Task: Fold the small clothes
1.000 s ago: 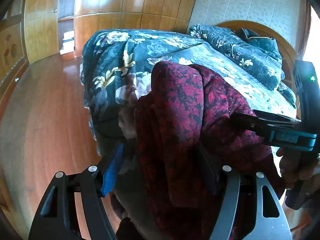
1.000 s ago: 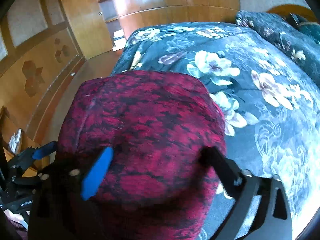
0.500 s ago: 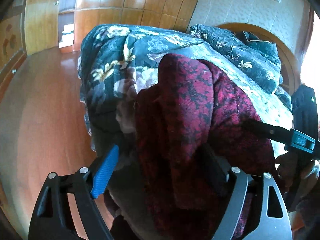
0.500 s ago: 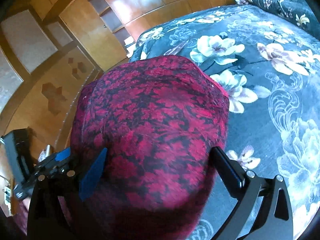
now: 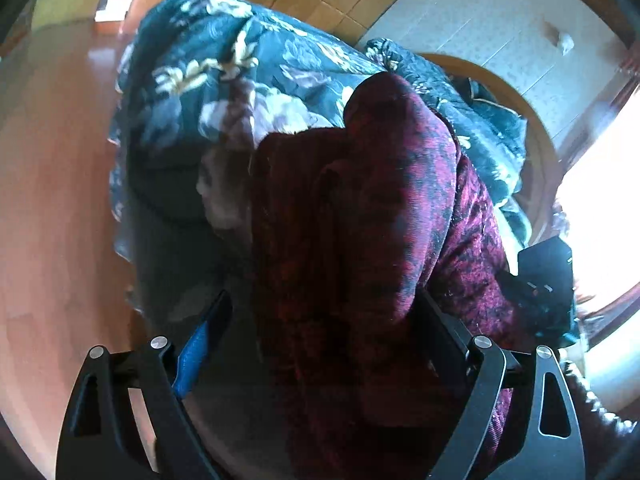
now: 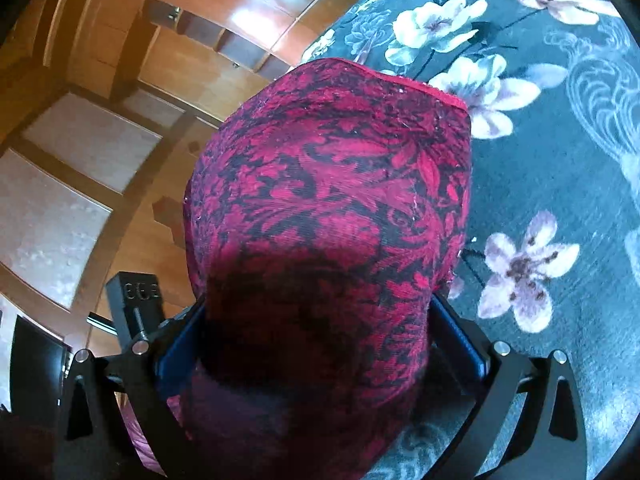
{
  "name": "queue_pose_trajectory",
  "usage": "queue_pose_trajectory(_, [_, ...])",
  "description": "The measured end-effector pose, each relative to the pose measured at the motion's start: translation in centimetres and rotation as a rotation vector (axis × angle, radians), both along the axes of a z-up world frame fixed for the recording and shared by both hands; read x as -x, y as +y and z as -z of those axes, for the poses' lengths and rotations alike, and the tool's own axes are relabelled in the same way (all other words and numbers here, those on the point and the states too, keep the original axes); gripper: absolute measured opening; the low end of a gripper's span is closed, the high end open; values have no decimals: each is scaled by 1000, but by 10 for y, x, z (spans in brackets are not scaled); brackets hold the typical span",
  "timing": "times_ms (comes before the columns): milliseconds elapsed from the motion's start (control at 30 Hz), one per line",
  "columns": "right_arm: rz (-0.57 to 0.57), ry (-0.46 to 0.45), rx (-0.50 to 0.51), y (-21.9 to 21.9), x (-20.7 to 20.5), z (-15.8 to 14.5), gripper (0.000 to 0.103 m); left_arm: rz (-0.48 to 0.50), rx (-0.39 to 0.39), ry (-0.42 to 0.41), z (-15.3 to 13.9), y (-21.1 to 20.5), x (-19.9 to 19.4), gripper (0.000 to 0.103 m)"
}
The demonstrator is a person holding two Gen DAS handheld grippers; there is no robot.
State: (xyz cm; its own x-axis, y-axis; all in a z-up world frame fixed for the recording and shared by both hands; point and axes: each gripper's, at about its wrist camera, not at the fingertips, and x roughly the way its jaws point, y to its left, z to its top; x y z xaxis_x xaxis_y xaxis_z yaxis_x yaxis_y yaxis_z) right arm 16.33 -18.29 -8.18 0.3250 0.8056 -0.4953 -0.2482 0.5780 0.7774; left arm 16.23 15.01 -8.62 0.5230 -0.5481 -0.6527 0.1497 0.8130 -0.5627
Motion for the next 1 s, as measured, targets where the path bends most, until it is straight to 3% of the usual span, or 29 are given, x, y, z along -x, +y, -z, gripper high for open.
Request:
queue_pose_trajectory(167, [-27,81,-65,-16,6,8,101,15,72,16,11,2,-3,90])
queue_pose_trajectory(300, [-27,88,-122,-19,11,16,101,17,101,29,15,4,-2,90])
queue_pose_trajectory(400, [-41,77,-110,-2,4,14,101,7,134,48,19,7,-5,90])
queue_pose_trajectory(467, [-49,77,-82,6,5,9,101,9,193,62,24,9,-3,83])
queue_pose_trajectory(600, [-41,48,-91,2,13,-8,82,7,299,61,24,13,4,76])
queue_pose_trajectory(900, [-92,-134,-99,-32,29,-76,77,87,402,-39,-31,-32,7,76])
queue_pose_trajectory(1000, [-71,-191,-73,-65,20,-98,77,129,374,-78,-56,-64,-15,75])
